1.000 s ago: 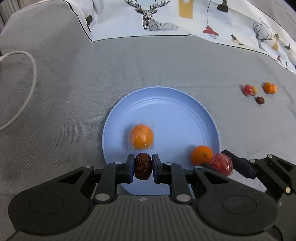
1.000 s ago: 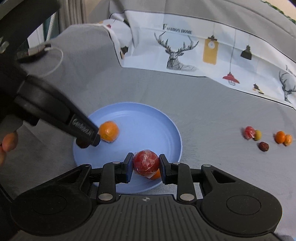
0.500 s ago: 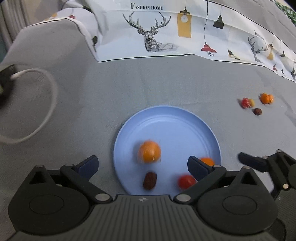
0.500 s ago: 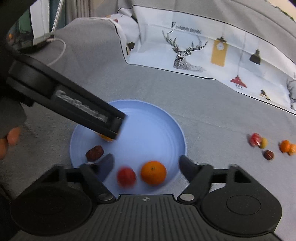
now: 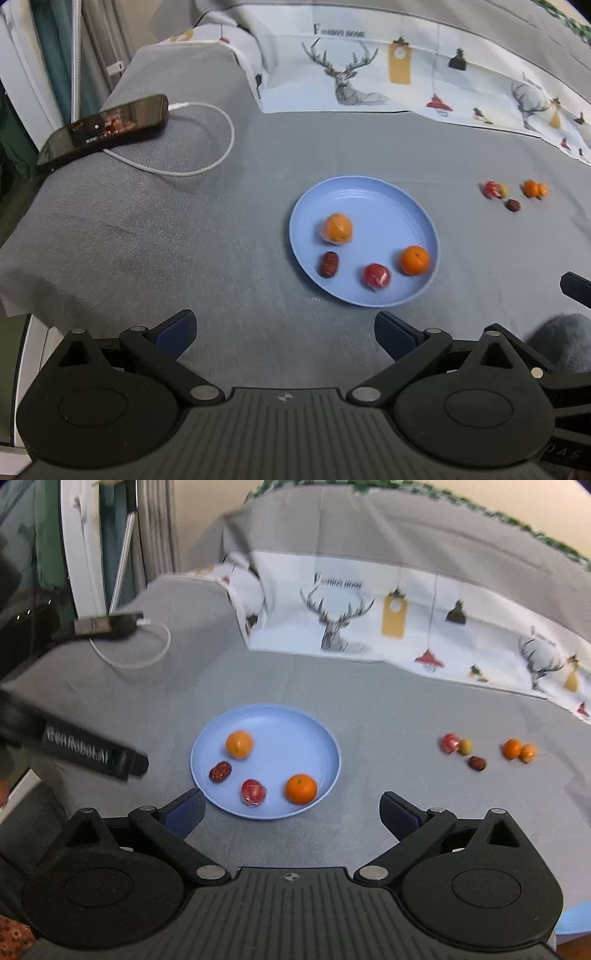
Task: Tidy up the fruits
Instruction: 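Carry the date and plum to the blue plate and release both, then lift both tools away from the plate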
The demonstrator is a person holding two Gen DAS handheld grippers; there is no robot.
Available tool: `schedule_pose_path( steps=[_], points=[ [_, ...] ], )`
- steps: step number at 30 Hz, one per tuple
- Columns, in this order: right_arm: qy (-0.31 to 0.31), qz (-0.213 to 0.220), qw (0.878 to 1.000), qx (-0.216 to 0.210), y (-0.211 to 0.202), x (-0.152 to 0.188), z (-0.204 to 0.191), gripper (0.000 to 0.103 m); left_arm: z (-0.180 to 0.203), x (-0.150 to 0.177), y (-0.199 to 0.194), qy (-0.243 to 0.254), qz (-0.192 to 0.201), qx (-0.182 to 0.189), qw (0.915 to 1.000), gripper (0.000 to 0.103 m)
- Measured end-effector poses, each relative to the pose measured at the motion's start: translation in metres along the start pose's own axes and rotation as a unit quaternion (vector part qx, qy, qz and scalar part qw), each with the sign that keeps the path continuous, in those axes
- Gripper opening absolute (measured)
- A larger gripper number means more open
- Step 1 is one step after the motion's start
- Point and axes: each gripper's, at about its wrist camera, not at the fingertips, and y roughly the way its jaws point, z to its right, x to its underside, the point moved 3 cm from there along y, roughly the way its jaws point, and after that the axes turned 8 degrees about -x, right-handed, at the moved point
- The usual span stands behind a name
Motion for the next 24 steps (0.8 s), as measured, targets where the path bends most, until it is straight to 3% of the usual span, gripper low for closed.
schedule_pose_path(
  steps=[12,24],
  points=[
    [-0.019,0.056,0.998,0.014,-0.062,0.011,-0.014,0.102,0.025,0.028,-0.066,0.031,0.071,0.004,0.9970,0.102],
    [-0.029,0.083,0.996,0.010,-0.087,0.016,-0.023,0.102,0.019,0.039,-0.092,0.021,0.091,-0.010,0.9956,0.102]
  ],
)
